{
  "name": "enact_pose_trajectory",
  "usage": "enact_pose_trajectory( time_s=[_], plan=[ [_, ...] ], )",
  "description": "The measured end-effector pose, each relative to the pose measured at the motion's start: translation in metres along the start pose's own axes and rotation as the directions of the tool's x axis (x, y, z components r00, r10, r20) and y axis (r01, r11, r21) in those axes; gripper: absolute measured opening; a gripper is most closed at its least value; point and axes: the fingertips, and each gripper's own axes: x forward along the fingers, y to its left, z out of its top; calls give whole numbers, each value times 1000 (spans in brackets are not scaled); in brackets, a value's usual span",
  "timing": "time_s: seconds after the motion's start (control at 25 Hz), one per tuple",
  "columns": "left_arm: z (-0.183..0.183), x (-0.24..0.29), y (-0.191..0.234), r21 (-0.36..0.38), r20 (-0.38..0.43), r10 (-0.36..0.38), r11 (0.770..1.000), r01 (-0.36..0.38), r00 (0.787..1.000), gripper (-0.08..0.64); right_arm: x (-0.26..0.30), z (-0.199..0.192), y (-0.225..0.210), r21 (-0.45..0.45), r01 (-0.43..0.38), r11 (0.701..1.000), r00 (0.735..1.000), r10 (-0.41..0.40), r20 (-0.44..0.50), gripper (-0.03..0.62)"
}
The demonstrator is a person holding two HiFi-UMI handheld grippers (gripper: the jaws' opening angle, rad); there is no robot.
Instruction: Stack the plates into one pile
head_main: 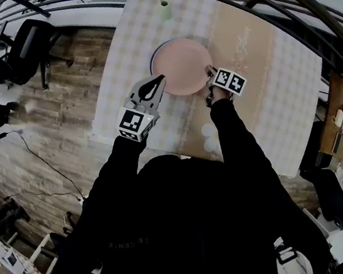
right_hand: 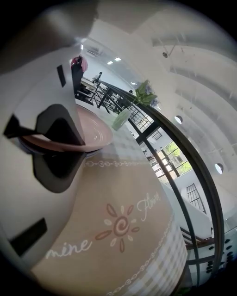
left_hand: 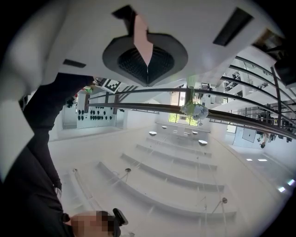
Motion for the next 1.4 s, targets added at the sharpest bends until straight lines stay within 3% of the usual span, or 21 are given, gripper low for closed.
enact_pose_trajectory(
  time_s=[0.12, 0.24, 0.32, 0.72, 0.96, 1.08, 1.32, 1.4],
  plan=[
    [0, -4, 3, -6, 1, 6, 1000, -6, 1000, 20, 8, 0, 10, -52, -20, 998, 1000, 20, -12, 49],
    [4, -5, 4, -2, 3, 3, 1000, -3, 1000, 20, 10, 2, 25, -125, -66, 990, 997, 60, -51, 196],
    [6, -5, 4, 1, 0, 2, 1000, -2, 1000, 20, 4, 3, 32, -160, -83, 984, 995, 72, -70, 250],
    [24, 5, -27, 21, 7, -97, 995, 97, 995, 21, -84, 5, 33, -259, -124, 958, 991, 130, 8, 272],
    [39, 6, -59, 25, 1, -179, 983, 179, 984, 21, -160, 2, 47, -358, -178, 917, 965, 233, 118, 281],
    [52, 6, -77, 35, 11, -231, 973, 230, 973, 21, -198, 5, 60, -438, -160, 885, 941, 271, 204, 250],
    [68, 9, -103, 73, 23, -292, 954, 289, 956, 21, -260, 17, 98, -579, -100, 809, 879, 344, 328, 29],
    [74, 9, -112, 64, 26, -316, 947, 314, 948, 21, -275, 19, 108, -606, -79, 791, 866, 356, 352, 5]
  ],
)
